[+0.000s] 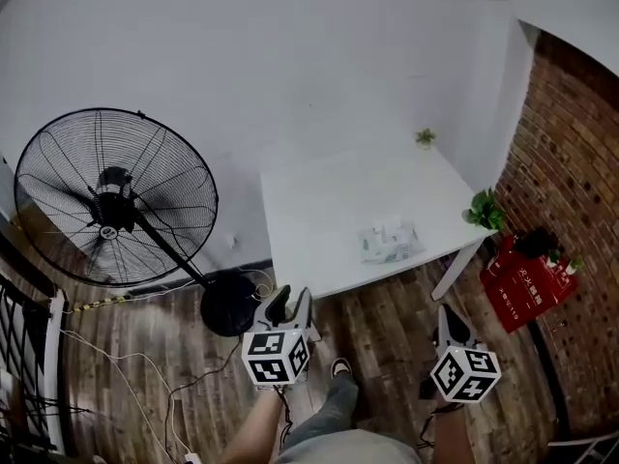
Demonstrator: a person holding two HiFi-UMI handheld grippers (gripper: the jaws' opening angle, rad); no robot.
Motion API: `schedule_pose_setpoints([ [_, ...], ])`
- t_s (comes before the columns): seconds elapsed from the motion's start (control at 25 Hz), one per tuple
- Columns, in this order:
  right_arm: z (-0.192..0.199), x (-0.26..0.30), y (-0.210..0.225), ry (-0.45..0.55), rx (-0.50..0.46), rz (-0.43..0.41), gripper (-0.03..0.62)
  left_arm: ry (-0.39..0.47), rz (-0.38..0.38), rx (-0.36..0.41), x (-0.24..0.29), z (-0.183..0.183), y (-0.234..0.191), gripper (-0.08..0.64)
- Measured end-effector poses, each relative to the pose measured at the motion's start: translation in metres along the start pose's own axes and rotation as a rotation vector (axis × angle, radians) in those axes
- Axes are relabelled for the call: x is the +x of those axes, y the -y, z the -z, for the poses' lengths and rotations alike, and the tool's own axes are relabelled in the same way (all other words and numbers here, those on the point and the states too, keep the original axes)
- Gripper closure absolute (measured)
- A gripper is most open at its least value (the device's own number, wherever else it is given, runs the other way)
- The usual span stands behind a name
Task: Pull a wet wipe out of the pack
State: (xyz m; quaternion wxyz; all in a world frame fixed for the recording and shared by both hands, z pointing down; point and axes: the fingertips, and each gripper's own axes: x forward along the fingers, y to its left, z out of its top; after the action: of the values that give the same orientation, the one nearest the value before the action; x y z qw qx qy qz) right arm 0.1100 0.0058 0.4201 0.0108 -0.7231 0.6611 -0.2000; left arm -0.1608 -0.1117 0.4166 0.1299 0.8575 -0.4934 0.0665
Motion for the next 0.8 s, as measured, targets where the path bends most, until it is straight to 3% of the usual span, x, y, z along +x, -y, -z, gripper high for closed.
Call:
schedule_pose_setpoints([
  [0.8, -0.087, 0.172, 0.038, 0.022, -0.025, 0.127, 0.591, -0.033, 0.149, 0.001, 0.226, -0.068, -0.024, 0.419],
])
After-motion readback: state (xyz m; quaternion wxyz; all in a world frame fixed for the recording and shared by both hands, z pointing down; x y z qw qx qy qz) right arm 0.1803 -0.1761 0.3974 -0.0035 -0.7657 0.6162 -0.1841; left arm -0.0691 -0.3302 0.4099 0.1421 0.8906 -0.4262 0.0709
